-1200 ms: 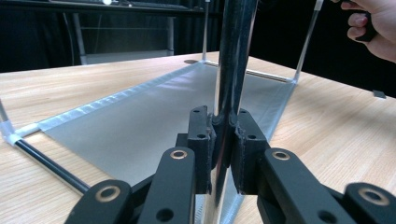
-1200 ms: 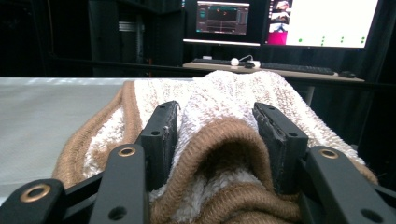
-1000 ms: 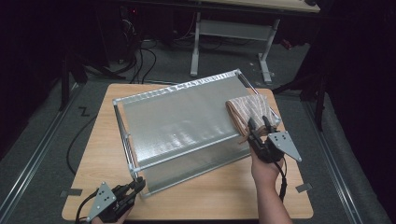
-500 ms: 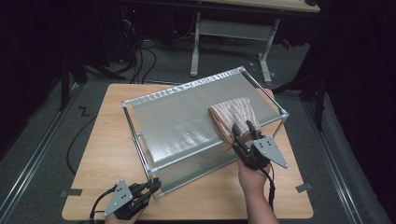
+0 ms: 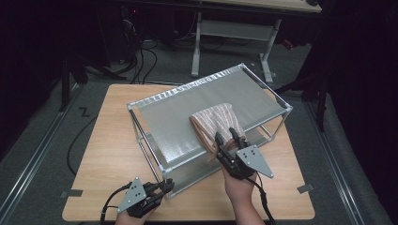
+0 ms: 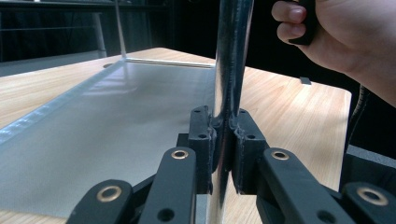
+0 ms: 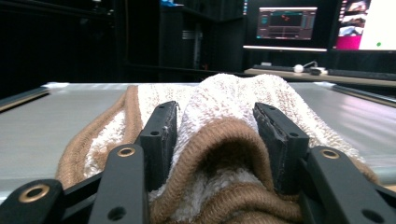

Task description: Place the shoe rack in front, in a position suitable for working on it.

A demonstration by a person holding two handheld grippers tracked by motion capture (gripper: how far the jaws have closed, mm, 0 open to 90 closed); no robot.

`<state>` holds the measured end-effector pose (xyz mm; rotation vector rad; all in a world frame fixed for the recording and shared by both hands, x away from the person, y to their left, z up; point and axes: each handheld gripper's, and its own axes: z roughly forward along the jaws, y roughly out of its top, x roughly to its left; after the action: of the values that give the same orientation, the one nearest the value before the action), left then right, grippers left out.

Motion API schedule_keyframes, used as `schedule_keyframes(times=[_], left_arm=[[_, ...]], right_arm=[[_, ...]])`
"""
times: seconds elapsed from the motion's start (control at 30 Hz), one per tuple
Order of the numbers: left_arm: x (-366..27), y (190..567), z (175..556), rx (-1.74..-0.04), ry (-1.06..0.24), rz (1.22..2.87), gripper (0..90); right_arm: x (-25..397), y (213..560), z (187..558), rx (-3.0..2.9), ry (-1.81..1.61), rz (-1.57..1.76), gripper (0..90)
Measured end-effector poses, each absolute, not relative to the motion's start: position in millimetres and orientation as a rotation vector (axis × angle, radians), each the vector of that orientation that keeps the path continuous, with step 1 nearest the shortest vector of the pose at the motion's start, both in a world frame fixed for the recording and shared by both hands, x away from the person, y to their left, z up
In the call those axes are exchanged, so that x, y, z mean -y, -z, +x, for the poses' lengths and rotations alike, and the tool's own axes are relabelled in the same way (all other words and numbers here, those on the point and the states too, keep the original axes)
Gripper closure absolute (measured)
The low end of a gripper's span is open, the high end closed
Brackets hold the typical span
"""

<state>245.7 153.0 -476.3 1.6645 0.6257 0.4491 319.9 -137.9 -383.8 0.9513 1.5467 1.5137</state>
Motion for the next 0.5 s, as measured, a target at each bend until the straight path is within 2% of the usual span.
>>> schedule_keyframes(times=[0.5], left_arm=[[-147.1,475.3,250.8,-0.620,-0.438,1.674,80.3]], right_arm=[[102.6,383.7,294.0,-1.638,-1.605,0.858,51.3]])
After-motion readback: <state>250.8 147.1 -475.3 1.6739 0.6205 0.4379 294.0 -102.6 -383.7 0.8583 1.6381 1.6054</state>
